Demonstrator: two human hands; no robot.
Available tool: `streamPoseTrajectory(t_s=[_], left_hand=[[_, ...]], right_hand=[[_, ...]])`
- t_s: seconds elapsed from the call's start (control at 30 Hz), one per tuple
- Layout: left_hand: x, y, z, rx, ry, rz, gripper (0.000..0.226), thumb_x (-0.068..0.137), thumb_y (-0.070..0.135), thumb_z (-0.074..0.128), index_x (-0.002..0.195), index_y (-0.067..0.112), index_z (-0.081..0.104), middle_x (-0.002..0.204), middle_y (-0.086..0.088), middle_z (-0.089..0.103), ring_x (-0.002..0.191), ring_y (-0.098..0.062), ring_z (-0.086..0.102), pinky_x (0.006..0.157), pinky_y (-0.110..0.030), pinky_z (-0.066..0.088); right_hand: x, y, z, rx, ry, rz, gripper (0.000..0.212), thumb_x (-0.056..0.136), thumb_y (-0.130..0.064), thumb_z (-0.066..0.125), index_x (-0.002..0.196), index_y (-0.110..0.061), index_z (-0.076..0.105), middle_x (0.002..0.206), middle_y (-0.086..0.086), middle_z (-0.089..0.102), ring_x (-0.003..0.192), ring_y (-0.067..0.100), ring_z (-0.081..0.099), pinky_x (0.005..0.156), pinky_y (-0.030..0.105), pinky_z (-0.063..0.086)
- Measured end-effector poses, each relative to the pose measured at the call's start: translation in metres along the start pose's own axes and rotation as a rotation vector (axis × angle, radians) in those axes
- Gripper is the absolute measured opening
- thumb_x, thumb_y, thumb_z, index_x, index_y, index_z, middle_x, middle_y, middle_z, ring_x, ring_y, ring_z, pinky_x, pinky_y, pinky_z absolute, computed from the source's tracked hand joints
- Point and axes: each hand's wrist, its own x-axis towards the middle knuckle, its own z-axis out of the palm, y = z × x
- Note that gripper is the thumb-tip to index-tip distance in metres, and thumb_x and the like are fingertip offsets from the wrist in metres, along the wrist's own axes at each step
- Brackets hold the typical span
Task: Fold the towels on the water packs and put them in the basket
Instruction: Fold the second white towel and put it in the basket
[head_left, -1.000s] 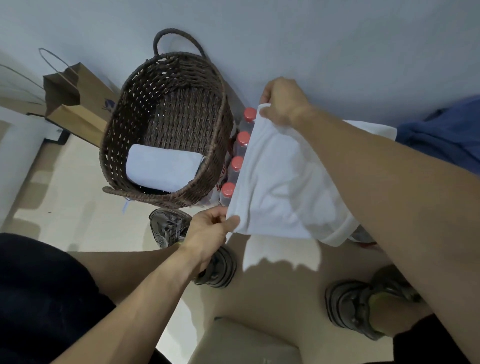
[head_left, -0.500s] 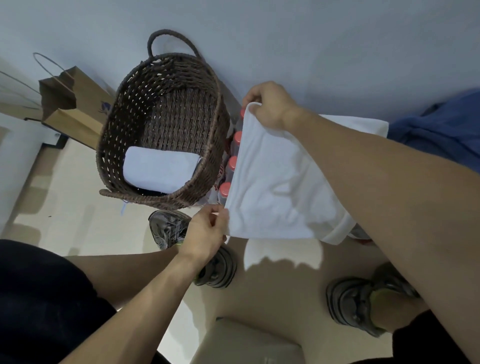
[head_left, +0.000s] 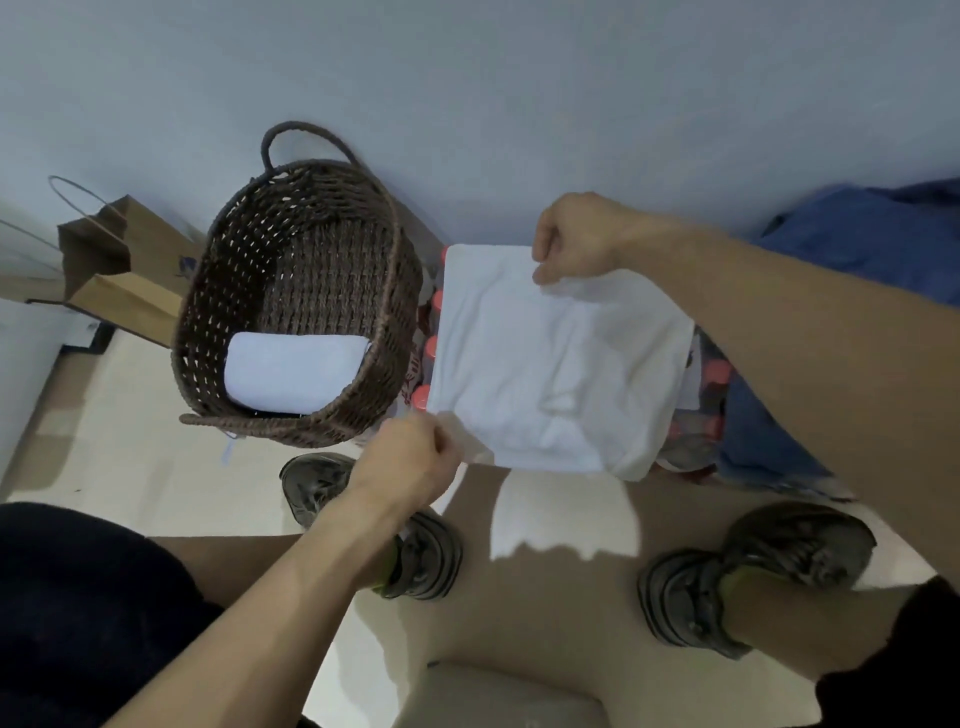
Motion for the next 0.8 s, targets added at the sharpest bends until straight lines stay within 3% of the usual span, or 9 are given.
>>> streamPoseTrajectory(t_s=[0.07, 0.13, 0.27, 0.37, 0.47, 0.53, 0.67, 0.73, 0.8], left_hand=[[0.005, 0.036, -0.007, -0.164, 0.189, 0.172, 0.016, 0.090, 0.028, 0.058, 0.085, 0.014, 0.064, 0.079, -0.003, 0.070, 0.076, -0.024, 0.067, 0.064, -0.030, 0.049], [0.027, 0.068, -0.014, -0.142, 0.280, 0.375, 0.017, 0.091, 0.024, 0.057, 0.102, 0.012, 0.064, 0.097, -0.006, 0.068, 0.090, -0.025, 0.063, 0.077, -0.035, 0.050], [0.080, 0.105, -0.028, 0.332, 0.068, 0.541, 0.045, 0.092, 0.024, 0.055, 0.137, 0.017, 0.046, 0.132, -0.011, 0.047, 0.119, -0.032, 0.044, 0.100, -0.044, 0.040], [0.102, 0.114, -0.042, 0.765, -0.166, 0.599, 0.053, 0.094, 0.032, 0.055, 0.143, 0.028, 0.036, 0.137, -0.007, 0.035, 0.124, -0.030, 0.040, 0.102, -0.046, 0.041], [0.115, 0.136, -0.060, 0.894, -0.324, 0.573, 0.052, 0.094, 0.038, 0.054, 0.141, 0.027, 0.036, 0.135, -0.005, 0.040, 0.118, -0.028, 0.051, 0.098, -0.040, 0.044], [0.123, 0.156, -0.063, 0.868, -0.274, 0.632, 0.052, 0.095, 0.040, 0.054, 0.141, 0.023, 0.038, 0.133, -0.006, 0.046, 0.115, -0.027, 0.053, 0.090, -0.031, 0.042], [0.133, 0.184, -0.035, 0.540, -0.115, 0.861, 0.059, 0.091, 0.037, 0.062, 0.142, 0.019, 0.039, 0.134, -0.010, 0.042, 0.120, -0.031, 0.049, 0.097, -0.034, 0.041], [0.137, 0.192, -0.018, 0.545, -0.143, 0.870, 0.072, 0.088, 0.043, 0.065, 0.148, 0.023, 0.031, 0.140, -0.011, 0.036, 0.124, -0.034, 0.043, 0.104, -0.040, 0.038], [0.142, 0.198, -0.005, 0.627, -0.158, 0.856, 0.080, 0.086, 0.049, 0.065, 0.152, 0.026, 0.024, 0.144, -0.011, 0.031, 0.126, -0.035, 0.035, 0.105, -0.045, 0.038]], right_hand=[[-0.024, 0.013, -0.008, -0.118, -0.153, 0.117, 0.031, 0.075, -0.036, 0.082, 0.089, -0.012, 0.070, 0.087, 0.003, 0.073, 0.085, 0.026, 0.070, 0.080, 0.035, 0.058], [-0.050, 0.025, -0.015, -0.185, -0.293, 0.193, 0.038, 0.079, -0.039, 0.079, 0.094, -0.005, 0.071, 0.084, 0.009, 0.074, 0.078, 0.028, 0.070, 0.076, 0.036, 0.060], [-0.108, 0.054, -0.026, -0.386, -0.384, 0.174, 0.035, 0.083, -0.042, 0.071, 0.087, -0.007, 0.074, 0.079, 0.008, 0.075, 0.068, 0.024, 0.066, 0.067, 0.031, 0.056], [-0.153, 0.080, -0.018, -0.194, -0.386, 0.194, 0.022, 0.083, -0.039, 0.069, 0.082, -0.017, 0.070, 0.072, 0.000, 0.074, 0.066, 0.014, 0.068, 0.060, 0.026, 0.055], [-0.185, 0.092, 0.023, 0.258, -0.308, 0.348, 0.019, 0.087, -0.032, 0.072, 0.084, -0.013, 0.070, 0.073, 0.003, 0.075, 0.066, 0.015, 0.071, 0.056, 0.024, 0.057], [-0.193, 0.093, 0.050, 0.388, -0.186, 0.439, 0.032, 0.083, -0.043, 0.075, 0.079, -0.011, 0.072, 0.068, 0.003, 0.074, 0.059, 0.016, 0.070, 0.053, 0.025, 0.057], [-0.191, 0.089, 0.079, 0.287, -0.035, 0.413, 0.056, 0.061, -0.063, 0.082, 0.076, -0.011, 0.070, 0.066, 0.004, 0.070, 0.056, 0.011, 0.064, 0.049, 0.025, 0.051], [-0.188, 0.087, 0.085, 0.265, 0.011, 0.390, 0.051, 0.055, -0.061, 0.083, 0.076, -0.018, 0.065, 0.069, -0.002, 0.067, 0.059, 0.011, 0.062, 0.056, 0.032, 0.053], [-0.185, 0.084, 0.090, 0.277, 0.017, 0.322, 0.032, 0.061, -0.044, 0.082, 0.072, -0.021, 0.063, 0.069, -0.008, 0.066, 0.063, 0.007, 0.062, 0.062, 0.036, 0.058]])
